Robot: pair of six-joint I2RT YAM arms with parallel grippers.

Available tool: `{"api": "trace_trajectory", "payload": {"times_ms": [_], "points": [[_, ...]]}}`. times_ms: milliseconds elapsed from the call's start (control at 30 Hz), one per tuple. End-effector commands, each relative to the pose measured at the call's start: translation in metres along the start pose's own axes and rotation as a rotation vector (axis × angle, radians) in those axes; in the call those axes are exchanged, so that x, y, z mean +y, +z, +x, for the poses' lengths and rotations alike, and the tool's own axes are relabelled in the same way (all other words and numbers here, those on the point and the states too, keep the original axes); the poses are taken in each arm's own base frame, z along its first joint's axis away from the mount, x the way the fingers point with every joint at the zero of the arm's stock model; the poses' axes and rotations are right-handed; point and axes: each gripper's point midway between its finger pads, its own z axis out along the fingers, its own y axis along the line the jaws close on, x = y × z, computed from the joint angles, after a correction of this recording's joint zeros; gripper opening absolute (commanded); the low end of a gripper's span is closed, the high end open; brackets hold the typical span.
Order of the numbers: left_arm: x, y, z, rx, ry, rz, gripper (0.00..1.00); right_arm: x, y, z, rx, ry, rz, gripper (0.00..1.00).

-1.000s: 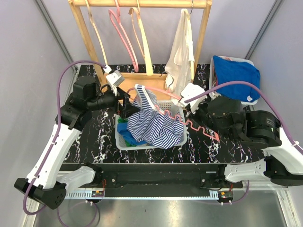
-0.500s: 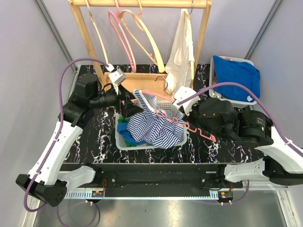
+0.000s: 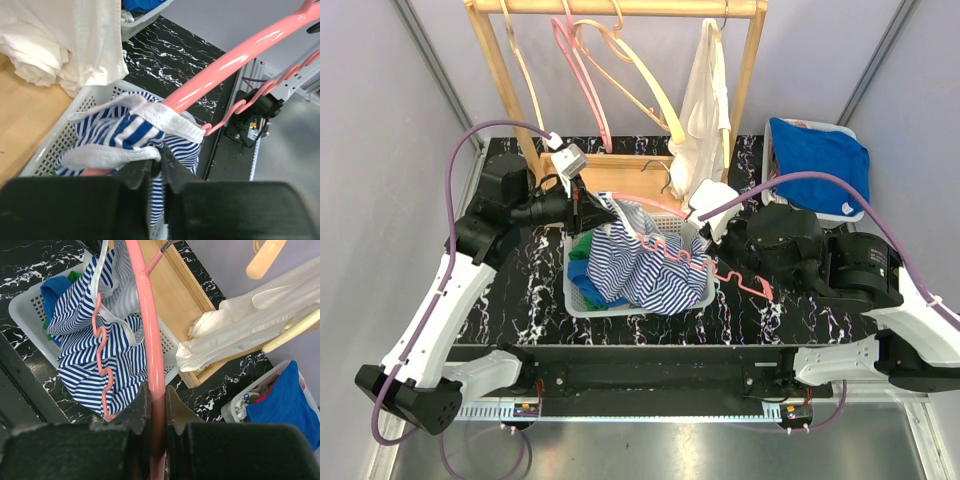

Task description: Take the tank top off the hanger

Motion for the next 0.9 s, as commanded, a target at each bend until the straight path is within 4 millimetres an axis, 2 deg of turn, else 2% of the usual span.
{"api": "trace_trajectory", "payload": {"times_ms": [0,233,333,367,467,533,600,633,667,700,733,833,867], "points": [[-0.006,0.0,-0.025,-0.059,0.065,0.03,0.0,-0.001,-0.006,-0.027,-0.112,0.061,-0.016,0.0],[-0.009,-0.016,-0.036,-0.093,0.084,0.007,0.0,-0.009,-0.013,-0.005,-0.067,0.073,0.025,0.0],[-0.02,-0.03,-0.045,-0.113,0.122,0.019,0.0,-0.018,-0.02,0.01,-0.036,0.077,0.069,0.0],[-0.026,-0.037,-0.042,-0.104,0.121,0.02,0.0,-0.019,-0.022,0.013,-0.028,0.079,0.077,0.0],[-0.024,-0.052,-0.039,-0.098,0.164,-0.037,0.0,-0.031,-0.033,0.027,0.001,0.082,0.119,0.0],[-0.015,-0.057,-0.036,-0.093,0.159,-0.091,0.0,-0.041,-0.044,0.027,-0.005,0.11,0.15,0.0],[0.004,-0.062,-0.029,-0.091,0.103,-0.142,0.0,-0.05,-0.055,0.029,-0.004,0.123,0.172,0.0],[0.007,-0.063,-0.029,-0.101,0.066,-0.122,0.0,-0.057,-0.059,0.03,0.0,0.126,0.199,0.0],[0.03,-0.069,-0.03,-0.116,0.024,-0.165,0.0,-0.061,-0.063,0.035,0.018,0.117,0.215,0.0],[0.037,-0.07,-0.029,-0.117,-0.028,-0.16,0.0,-0.066,-0.066,0.035,0.021,0.12,0.235,0.0],[0.039,-0.071,-0.025,-0.106,-0.056,-0.134,0.0,-0.076,-0.073,0.033,0.013,0.128,0.273,0.0],[0.061,-0.064,-0.008,-0.056,-0.114,-0.147,0.0,-0.088,-0.086,0.029,-0.022,0.158,0.304,0.0],[0.061,-0.062,-0.004,-0.048,-0.133,-0.137,0.0,-0.09,-0.09,0.027,-0.042,0.176,0.3,0.0]]}}
